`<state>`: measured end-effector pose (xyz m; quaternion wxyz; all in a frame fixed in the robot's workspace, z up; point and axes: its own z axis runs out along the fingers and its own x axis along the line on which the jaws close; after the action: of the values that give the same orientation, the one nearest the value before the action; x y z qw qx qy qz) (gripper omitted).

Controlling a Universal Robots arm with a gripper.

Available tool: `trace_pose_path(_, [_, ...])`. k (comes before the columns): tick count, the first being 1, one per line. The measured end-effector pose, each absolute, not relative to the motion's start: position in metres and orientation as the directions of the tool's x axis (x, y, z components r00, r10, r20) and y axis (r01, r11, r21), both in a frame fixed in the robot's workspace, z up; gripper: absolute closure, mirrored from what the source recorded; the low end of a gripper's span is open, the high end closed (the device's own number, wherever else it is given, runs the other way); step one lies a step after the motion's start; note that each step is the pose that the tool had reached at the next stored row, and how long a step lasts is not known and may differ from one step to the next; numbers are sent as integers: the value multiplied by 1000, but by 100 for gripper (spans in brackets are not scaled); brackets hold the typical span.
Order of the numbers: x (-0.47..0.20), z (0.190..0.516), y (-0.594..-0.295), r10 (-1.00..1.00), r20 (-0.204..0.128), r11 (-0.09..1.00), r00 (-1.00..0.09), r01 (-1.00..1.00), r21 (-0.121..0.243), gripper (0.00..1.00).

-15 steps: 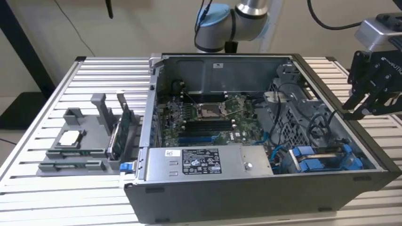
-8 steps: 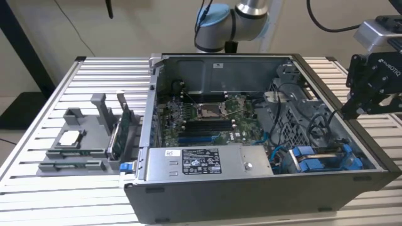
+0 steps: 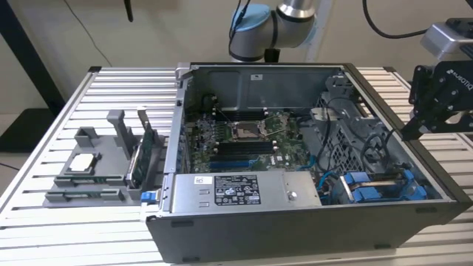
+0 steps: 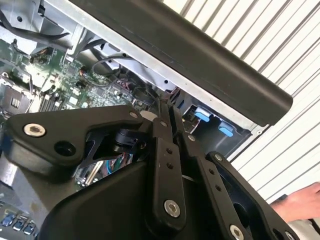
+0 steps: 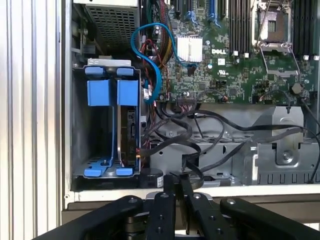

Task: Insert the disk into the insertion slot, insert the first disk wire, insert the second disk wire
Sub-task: 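Insert the second disk wire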

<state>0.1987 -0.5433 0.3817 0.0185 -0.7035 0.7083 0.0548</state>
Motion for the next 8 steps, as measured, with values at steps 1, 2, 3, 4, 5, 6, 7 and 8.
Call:
trace_pose_path(1, [199, 382, -543, -995, -103, 4, -10, -999, 54, 84])
trace_pose_path(2, [199, 382, -543, -995, -103, 4, -10, -998, 57, 84])
trace_pose_path(3, [199, 383, -543, -995, -103, 4, -10, -998, 58, 84])
trace_pose_path(4, [199, 383, -544, -995, -103, 4, -10, -998, 59, 84])
trace_pose_path(5, [199, 384, -545, -995, -103, 4, -10, -998, 60, 84])
trace_pose_path(6, [199, 385, -545, -995, -103, 4, -10, -998, 60, 84])
trace_pose_path(7, [198, 385, -546, -995, -103, 4, -10, -998, 60, 84])
trace_pose_path(8, [197, 386, -547, -995, -103, 4, -10, -998, 60, 84])
